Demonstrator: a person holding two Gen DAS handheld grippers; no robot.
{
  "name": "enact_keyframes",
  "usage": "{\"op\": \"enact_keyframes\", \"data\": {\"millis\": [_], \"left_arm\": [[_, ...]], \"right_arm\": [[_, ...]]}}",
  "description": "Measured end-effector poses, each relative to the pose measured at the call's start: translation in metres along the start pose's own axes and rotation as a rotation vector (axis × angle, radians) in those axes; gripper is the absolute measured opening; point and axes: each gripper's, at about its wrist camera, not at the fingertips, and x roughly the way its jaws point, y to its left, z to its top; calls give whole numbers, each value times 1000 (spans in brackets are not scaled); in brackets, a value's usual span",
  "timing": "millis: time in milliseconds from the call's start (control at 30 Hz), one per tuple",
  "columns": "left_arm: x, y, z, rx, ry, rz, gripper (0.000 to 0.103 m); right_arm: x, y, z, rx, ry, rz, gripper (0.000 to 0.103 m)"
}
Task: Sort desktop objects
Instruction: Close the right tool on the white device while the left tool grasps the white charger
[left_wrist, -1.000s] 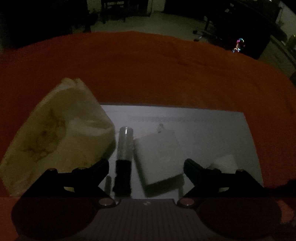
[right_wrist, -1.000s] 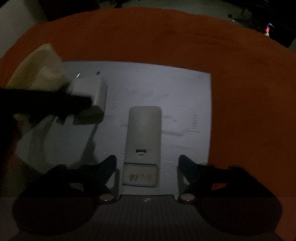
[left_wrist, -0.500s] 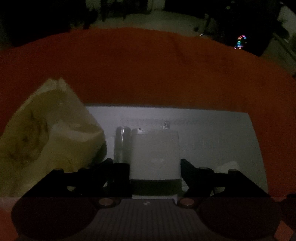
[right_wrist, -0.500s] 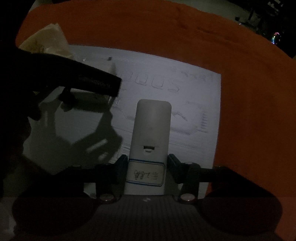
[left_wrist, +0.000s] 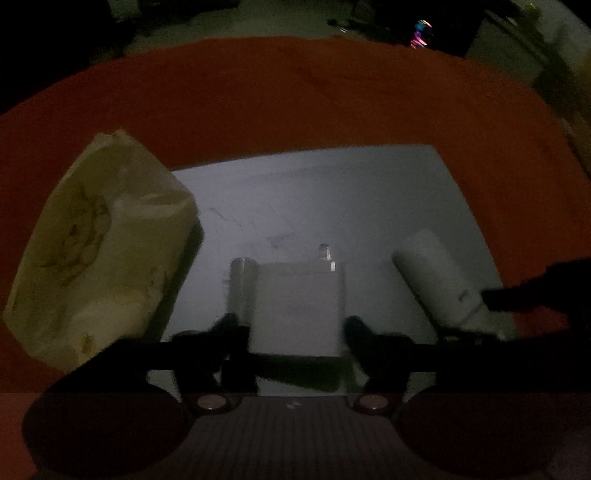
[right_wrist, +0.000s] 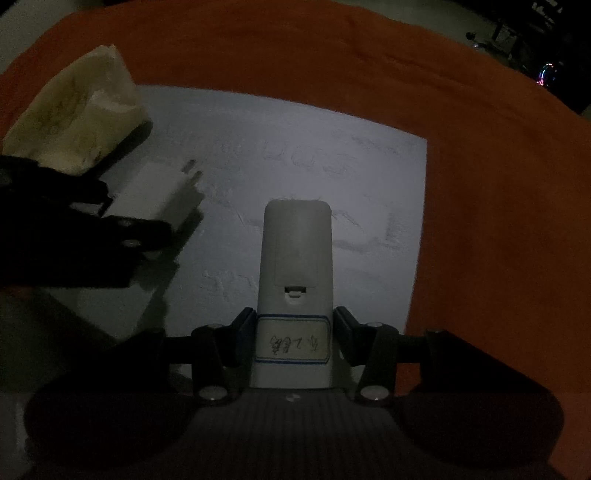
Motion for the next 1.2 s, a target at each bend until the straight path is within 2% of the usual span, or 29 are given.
{"op": "enact_keyframes", "data": {"millis": [67, 133, 200, 267, 367, 500, 600, 667, 1133, 1200], "left_arm": [[-2, 2, -1, -1, 31, -17, 53], [-3, 4, 2, -18, 12, -19, 60], [-4, 6, 5, -20, -18, 2, 80], [-2, 6, 7, -12, -30, 30, 85], [8, 4, 9, 7, -7, 35, 86], [21, 3, 16, 29, 29, 21, 77], [26, -5, 15, 96, 56, 32, 74], [27, -10, 15, 123, 59, 41, 74], [8, -9, 7, 180, 9, 32, 70], [5, -8, 8, 174, -1, 22, 63]], "right_arm": [[-1, -1, 0, -4, 16, -4, 49], [3, -1, 2, 3, 38, -10, 49], [5, 0, 5, 13, 41, -10, 51], [4, 1, 7, 21, 20, -8, 65], [7, 3, 8, 21, 15, -15, 71], [11, 5, 10, 19, 11, -25, 68], [13, 7, 11, 18, 8, -33, 65], [15, 8, 11, 18, 5, -38, 50], [15, 8, 5, 28, -29, -37, 49], [15, 6, 3, 29, -26, -35, 49]]}}
